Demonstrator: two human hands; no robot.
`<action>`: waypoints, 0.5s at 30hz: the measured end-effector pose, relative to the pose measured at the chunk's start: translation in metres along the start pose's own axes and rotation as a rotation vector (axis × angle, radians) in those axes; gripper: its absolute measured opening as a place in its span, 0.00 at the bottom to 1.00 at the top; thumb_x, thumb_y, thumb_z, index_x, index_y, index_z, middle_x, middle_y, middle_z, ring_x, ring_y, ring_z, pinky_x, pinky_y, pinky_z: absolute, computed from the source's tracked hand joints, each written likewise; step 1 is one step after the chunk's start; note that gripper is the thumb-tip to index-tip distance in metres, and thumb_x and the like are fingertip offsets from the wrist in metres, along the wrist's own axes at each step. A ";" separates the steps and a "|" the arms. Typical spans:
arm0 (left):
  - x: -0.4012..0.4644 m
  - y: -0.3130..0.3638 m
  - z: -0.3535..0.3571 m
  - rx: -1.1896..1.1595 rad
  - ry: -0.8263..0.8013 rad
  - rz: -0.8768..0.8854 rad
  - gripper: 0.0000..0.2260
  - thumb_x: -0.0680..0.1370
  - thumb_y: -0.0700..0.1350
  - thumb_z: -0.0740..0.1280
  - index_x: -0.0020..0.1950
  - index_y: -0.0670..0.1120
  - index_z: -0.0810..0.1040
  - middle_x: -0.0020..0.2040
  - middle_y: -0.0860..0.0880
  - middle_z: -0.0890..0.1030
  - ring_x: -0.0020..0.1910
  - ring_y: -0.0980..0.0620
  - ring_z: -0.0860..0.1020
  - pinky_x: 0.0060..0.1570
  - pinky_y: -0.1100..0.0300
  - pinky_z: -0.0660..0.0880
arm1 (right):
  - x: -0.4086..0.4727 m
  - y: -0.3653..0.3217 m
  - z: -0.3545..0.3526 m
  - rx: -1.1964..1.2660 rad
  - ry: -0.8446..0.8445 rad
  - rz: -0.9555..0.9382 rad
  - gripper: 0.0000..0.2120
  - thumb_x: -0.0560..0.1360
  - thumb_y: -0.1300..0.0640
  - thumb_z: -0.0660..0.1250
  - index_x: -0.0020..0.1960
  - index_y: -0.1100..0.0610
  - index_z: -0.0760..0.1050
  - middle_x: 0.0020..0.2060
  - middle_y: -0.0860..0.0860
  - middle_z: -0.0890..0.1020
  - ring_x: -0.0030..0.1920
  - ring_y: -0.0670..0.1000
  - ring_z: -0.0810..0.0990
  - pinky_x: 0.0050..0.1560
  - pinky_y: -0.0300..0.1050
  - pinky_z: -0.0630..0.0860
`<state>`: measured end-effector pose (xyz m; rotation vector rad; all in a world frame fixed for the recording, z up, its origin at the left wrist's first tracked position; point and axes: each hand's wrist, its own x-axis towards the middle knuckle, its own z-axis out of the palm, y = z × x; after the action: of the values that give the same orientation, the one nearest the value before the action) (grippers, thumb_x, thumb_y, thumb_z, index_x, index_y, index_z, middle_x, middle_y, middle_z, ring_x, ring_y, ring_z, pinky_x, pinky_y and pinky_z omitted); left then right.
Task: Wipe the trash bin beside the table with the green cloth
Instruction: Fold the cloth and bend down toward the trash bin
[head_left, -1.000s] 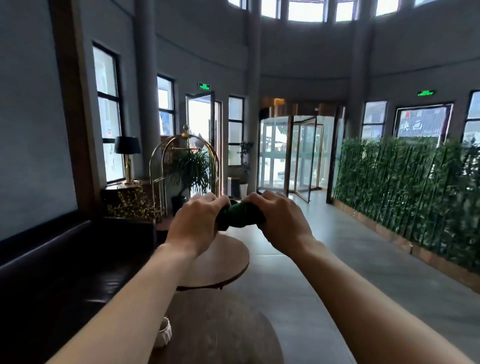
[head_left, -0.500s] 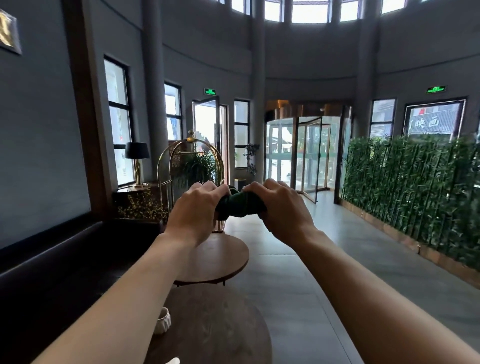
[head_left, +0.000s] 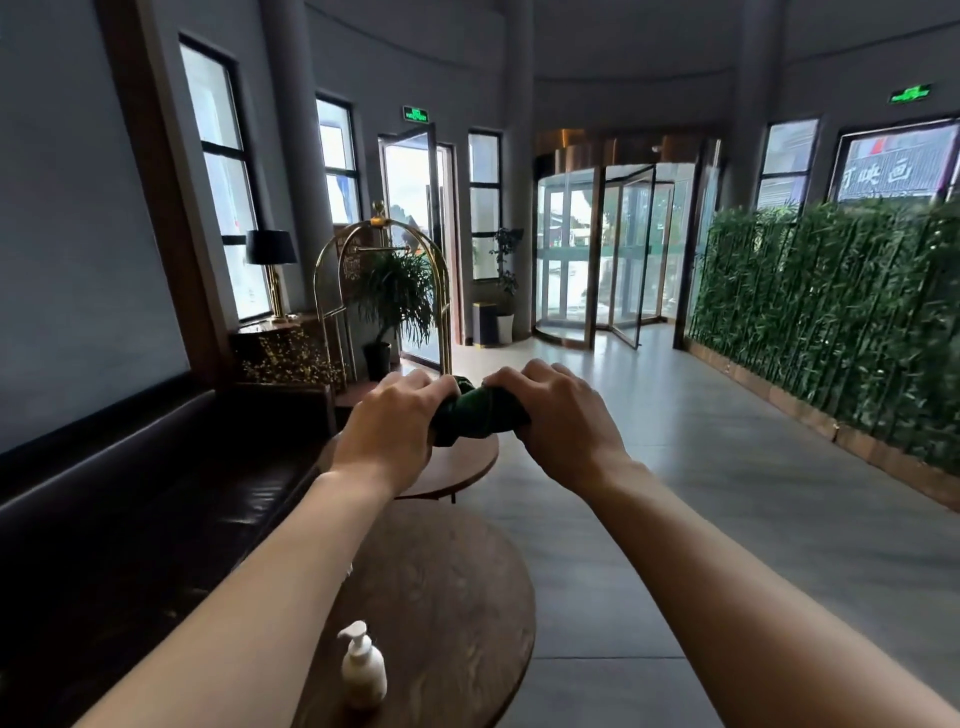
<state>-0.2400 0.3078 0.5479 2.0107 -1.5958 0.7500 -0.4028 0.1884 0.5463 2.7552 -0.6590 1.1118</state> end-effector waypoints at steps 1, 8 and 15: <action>-0.004 -0.001 0.002 -0.001 -0.005 -0.002 0.15 0.77 0.41 0.70 0.62 0.54 0.76 0.54 0.52 0.81 0.52 0.47 0.77 0.51 0.48 0.79 | -0.003 -0.002 0.002 -0.001 -0.008 0.002 0.23 0.77 0.63 0.69 0.69 0.47 0.75 0.55 0.55 0.81 0.54 0.59 0.78 0.50 0.55 0.80; -0.030 -0.021 0.009 -0.057 -0.032 -0.009 0.14 0.77 0.41 0.70 0.62 0.52 0.76 0.54 0.50 0.81 0.52 0.46 0.77 0.49 0.47 0.79 | -0.018 -0.027 0.020 -0.016 -0.035 0.041 0.22 0.78 0.63 0.69 0.69 0.47 0.75 0.54 0.54 0.81 0.54 0.59 0.78 0.48 0.53 0.79; -0.074 -0.067 0.026 -0.118 -0.088 -0.024 0.16 0.76 0.42 0.71 0.62 0.53 0.77 0.55 0.50 0.81 0.55 0.44 0.77 0.52 0.45 0.78 | -0.035 -0.072 0.063 -0.021 -0.101 0.072 0.23 0.76 0.64 0.71 0.69 0.48 0.76 0.54 0.55 0.81 0.53 0.60 0.79 0.48 0.56 0.80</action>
<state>-0.1846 0.3591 0.4782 1.9986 -1.6220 0.5518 -0.3544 0.2498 0.4810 2.8060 -0.7824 0.9773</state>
